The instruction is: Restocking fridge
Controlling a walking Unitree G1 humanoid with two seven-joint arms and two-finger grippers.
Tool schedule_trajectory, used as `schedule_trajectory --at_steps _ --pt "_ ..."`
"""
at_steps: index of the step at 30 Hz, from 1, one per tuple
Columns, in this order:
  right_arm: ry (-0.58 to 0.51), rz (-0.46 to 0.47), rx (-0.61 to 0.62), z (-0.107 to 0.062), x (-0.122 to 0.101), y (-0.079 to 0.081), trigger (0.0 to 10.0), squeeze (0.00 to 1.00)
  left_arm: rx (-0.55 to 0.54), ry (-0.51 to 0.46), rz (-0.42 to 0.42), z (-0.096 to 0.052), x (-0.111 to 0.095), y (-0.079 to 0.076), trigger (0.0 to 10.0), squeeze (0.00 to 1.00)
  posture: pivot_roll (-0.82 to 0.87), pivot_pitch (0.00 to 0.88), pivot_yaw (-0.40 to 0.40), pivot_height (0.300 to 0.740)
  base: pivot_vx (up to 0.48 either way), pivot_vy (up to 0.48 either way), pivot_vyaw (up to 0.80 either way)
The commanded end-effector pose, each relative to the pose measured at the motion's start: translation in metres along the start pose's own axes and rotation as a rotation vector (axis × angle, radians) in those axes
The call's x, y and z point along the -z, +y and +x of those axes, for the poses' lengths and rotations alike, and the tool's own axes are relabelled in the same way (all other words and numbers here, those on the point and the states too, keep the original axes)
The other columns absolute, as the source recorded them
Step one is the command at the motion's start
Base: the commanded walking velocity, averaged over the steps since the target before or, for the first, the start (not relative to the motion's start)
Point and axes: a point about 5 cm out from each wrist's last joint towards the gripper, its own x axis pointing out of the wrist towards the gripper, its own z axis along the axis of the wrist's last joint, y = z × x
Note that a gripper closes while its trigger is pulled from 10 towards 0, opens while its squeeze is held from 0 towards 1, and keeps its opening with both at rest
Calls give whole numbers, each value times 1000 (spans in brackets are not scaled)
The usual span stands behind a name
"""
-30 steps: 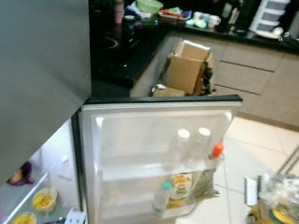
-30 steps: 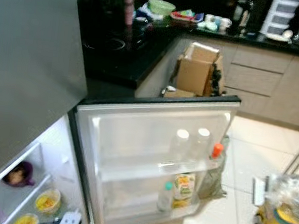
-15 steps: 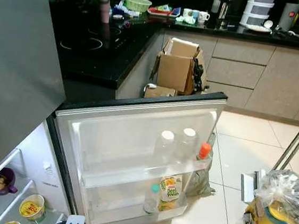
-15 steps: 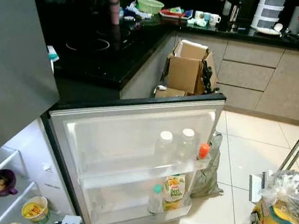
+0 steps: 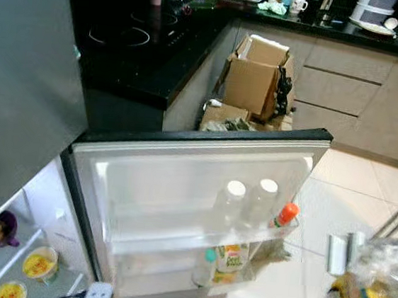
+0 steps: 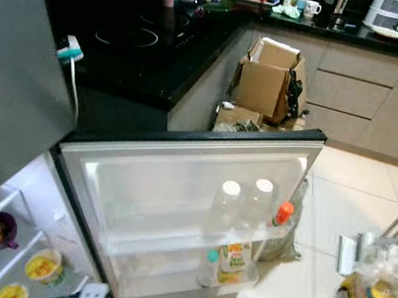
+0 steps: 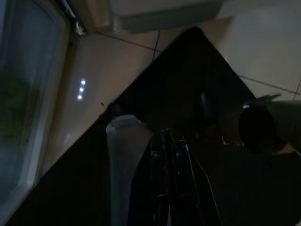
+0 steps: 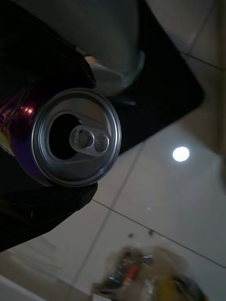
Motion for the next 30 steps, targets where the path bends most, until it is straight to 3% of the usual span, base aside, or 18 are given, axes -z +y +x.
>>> schedule_trajectory --at_steps 1,5,14,17,18,20,26,29,30 --pt "-14 -51 -38 1 -3 7 10000 0 -10 8 0 -1 2 2 10000 0 -145 0 -22 740 0 0 0" --pt "-39 -97 -64 3 -11 9 10000 0 -12 7 0 -1 2 3 10000 0 -145 0 -21 740 0 0 0" --pt "-213 -233 -144 8 -57 14 10000 0 -27 -37 -22 -3 -2 11 10000 0 -136 0 -21 740 0 0 0" --pt "-252 -302 -143 7 -68 13 10000 0 -28 -50 -31 -5 -3 14 10000 0 -130 0 -22 740 0 0 0" --pt "-320 -374 -160 6 -84 13 10000 0 -28 -63 -32 -6 -3 18 10000 0 -128 0 -21 740 0 0 0" --pt "-347 -393 -171 5 -91 14 10000 0 -29 -66 -30 -7 -2 19 10000 0 -128 0 -21 740 0 0 0" --pt "-440 -510 -355 1 -111 35 10000 0 -38 -82 -45 -10 2 24 10000 0 -122 0 -21 740 0 0 0" --pt "-466 -516 -393 0 -116 40 10000 0 -38 -90 -46 -10 2 24 10000 0 -118 0 -23 740 0 0 0" --pt "-535 -503 -456 -5 -131 48 10000 0 -32 -126 -46 -11 -3 25 10000 0 -112 0 -27 740 0 0 0"
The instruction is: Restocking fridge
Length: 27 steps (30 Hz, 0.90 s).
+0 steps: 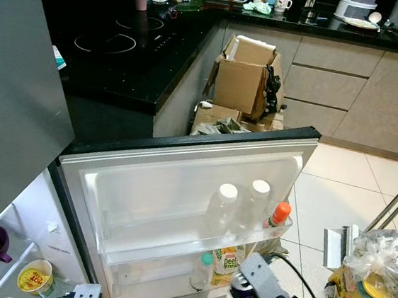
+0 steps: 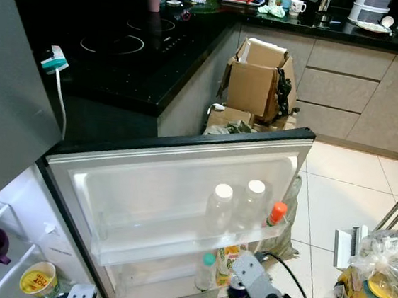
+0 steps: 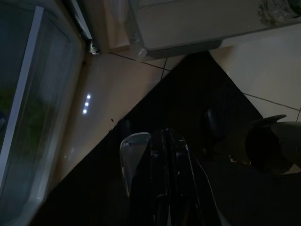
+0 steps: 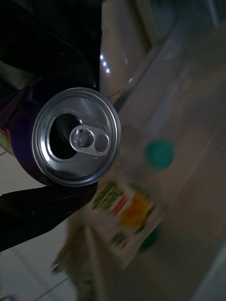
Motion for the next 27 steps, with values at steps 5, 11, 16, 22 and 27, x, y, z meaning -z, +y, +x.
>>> schedule_trajectory --at_steps 5,11,16,22,27 --pt "-109 -22 -65 7 -24 0 10000 0 -3 -75 0 -2 -11 9 10000 0 -111 0 -28 740 0 0 0" --pt "-147 -21 -101 10 -35 0 10000 0 32 -226 25 -4 -37 14 10000 0 -103 0 -26 705 0 0 0" --pt "-147 -17 -107 9 -35 1 10000 0 22 -238 23 -6 -38 18 10000 0 -103 0 -24 690 0 0 0" --pt "-161 1 -116 10 -39 2 10000 0 31 -265 29 -9 -39 22 10000 0 -99 0 -22 660 0 0 0" --pt "-180 8 -123 11 -45 2 10000 0 49 -284 42 -9 -42 21 10000 0 -96 0 -22 640 0 0 0"
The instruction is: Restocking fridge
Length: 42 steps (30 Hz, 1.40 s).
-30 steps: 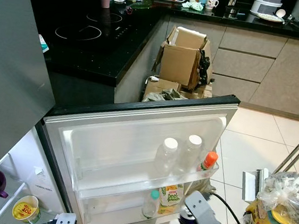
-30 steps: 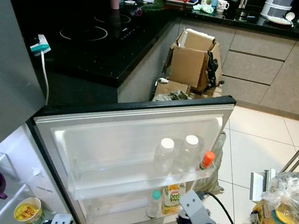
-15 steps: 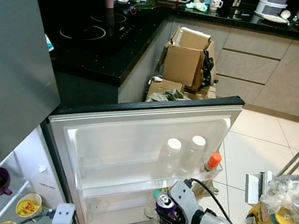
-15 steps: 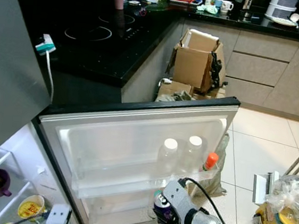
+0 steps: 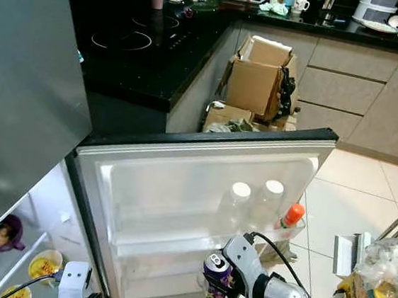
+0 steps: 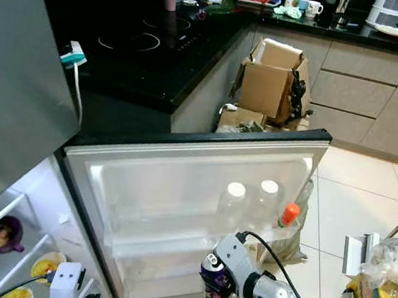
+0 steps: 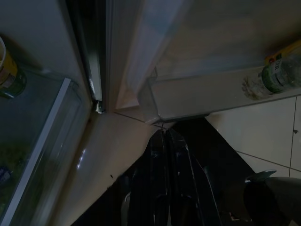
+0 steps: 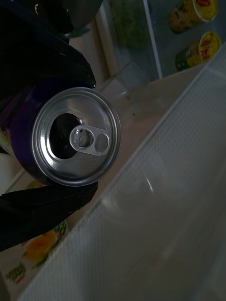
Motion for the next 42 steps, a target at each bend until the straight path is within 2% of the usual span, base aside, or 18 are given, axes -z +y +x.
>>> schedule_trajectory --at_steps 1,11,22,26,34,42 --pt "-10 17 -9 1 -2 2 10000 0 -6 -9 19 -3 -3 7 10000 0 -96 0 -22 635 0 0 0" --pt "-48 1 -40 5 -14 5 10000 0 25 -35 50 1 -9 2 10000 0 -92 0 -22 595 0 0 0" --pt "-93 -38 -77 9 -31 6 10000 0 71 -126 82 10 -31 -5 10000 0 -82 0 -28 535 0 0 0" --pt "-97 -44 -79 10 -34 6 10000 0 79 -143 86 11 -34 -7 10000 0 -81 0 -30 525 0 0 0" --pt "-119 -62 -104 11 -45 4 10000 0 114 -232 106 18 -54 -14 10000 0 -73 0 -42 490 0 0 0" --pt "-162 -61 -135 15 -60 3 10000 0 113 -243 112 18 -56 -13 10000 0 -63 0 -51 460 0 0 0"
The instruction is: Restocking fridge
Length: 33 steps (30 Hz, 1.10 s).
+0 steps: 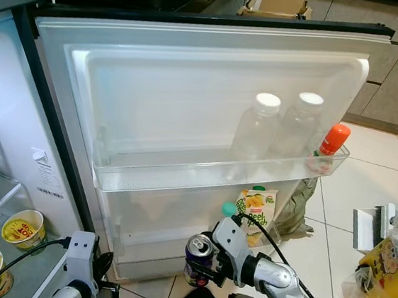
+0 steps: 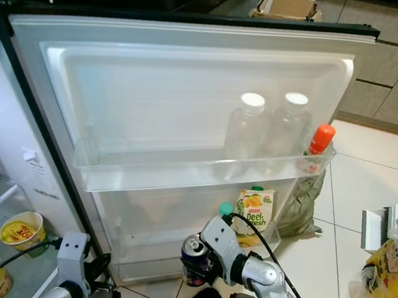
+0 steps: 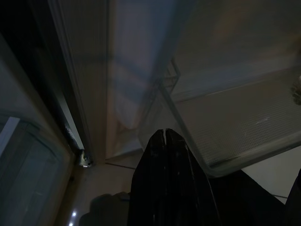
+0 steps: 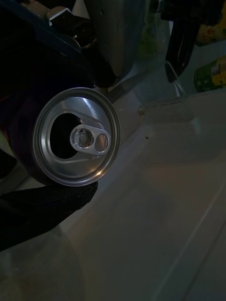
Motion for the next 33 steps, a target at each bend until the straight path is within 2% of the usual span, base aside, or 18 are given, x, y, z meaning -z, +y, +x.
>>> schedule_trajectory --at_steps 1,6,7,11,13,20,26,33 --pt "-32 -13 -8 4 -10 -2 10000 0 21 -12 13 2 -2 -2 10000 0 -63 0 -51 460 0 0 0" --pt "-62 -25 -31 8 -22 -6 10000 0 83 -23 15 -4 3 -6 10000 0 -45 0 -63 440 0 0 0" --pt "-70 -29 -38 8 -26 -8 10000 0 126 -19 41 -9 6 -7 10000 0 -39 0 -67 430 0 0 0" --pt "-82 -26 -43 8 -30 -10 10000 0 140 -24 73 -16 8 -3 10000 0 -35 0 -70 415 0 0 0" --pt "-90 -21 -47 8 -32 -11 10000 0 140 -67 78 -22 3 5 10000 0 -24 0 -76 405 0 0 0" --pt "-94 -9 -63 9 -32 -10 10000 0 184 -198 145 -30 -19 13 10000 0 -5 0 -89 375 0 0 0" --pt "-96 -6 -56 9 -35 -14 10000 0 267 -252 216 -34 -30 7 10000 0 7 0 -100 350 0 0 0" --pt "-115 1 -10 16 -39 -20 10000 0 348 -258 249 -39 -29 -6 10000 0 24 0 -112 331 0 0 0"
